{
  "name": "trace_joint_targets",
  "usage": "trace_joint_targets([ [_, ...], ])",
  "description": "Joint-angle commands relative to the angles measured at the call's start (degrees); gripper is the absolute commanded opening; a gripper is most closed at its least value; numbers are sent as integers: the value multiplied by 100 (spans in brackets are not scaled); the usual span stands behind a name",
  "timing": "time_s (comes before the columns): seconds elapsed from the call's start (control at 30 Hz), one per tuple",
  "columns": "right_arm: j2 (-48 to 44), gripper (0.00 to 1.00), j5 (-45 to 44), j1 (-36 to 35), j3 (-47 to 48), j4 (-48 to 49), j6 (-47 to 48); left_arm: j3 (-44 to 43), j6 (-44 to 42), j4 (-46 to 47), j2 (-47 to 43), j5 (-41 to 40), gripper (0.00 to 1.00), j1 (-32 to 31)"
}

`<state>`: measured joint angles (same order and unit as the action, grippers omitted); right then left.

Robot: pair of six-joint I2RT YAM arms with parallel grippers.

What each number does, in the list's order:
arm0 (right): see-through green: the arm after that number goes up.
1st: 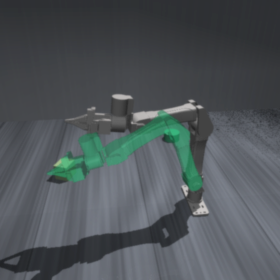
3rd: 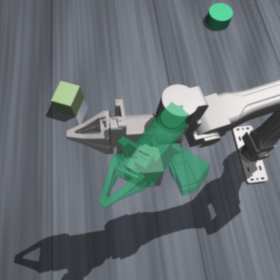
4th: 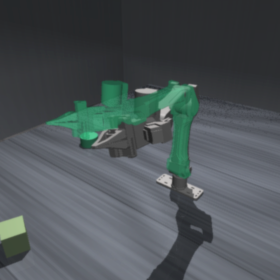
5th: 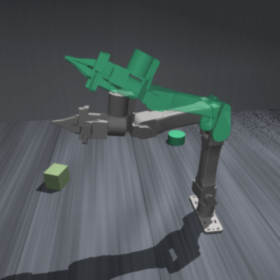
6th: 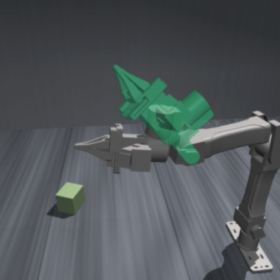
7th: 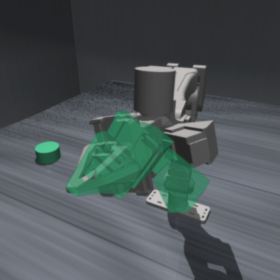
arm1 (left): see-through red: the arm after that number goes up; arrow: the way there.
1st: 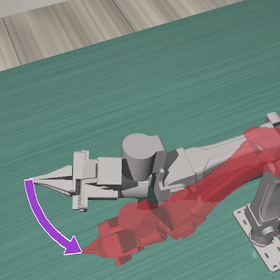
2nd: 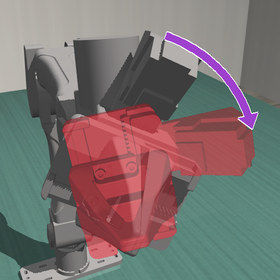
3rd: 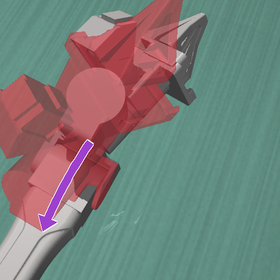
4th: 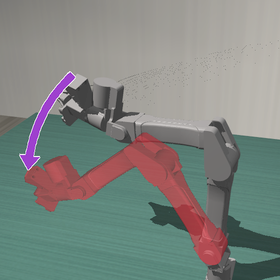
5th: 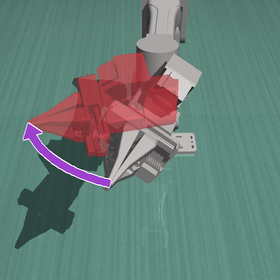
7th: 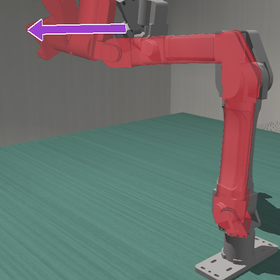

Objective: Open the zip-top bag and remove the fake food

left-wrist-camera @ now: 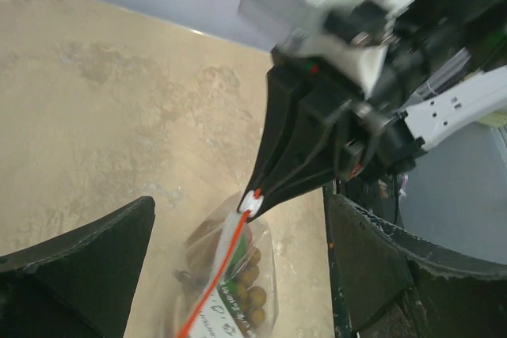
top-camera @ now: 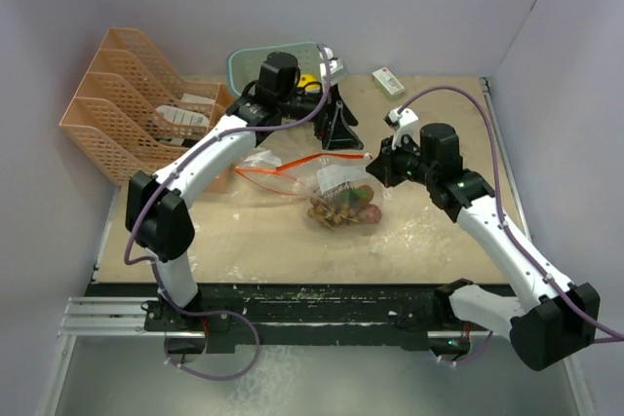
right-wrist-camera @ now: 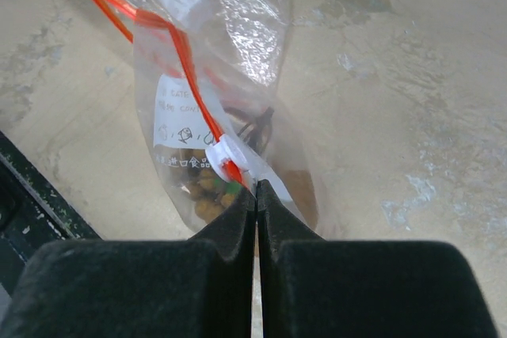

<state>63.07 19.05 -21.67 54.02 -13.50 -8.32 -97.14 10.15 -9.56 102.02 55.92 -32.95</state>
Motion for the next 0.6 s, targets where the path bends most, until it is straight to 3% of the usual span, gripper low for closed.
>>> trace_joint_targets([
  [0.0,-233,0,482,31,91,295,142,8,-739,135,199,603,90,43],
  [0.17,-234,0,656,31,163,251,173,45,-793,262,306,550,76,11],
  [0.57,-139,0,477,31,131,251,62,136,-787,177,330,611,75,-284],
])
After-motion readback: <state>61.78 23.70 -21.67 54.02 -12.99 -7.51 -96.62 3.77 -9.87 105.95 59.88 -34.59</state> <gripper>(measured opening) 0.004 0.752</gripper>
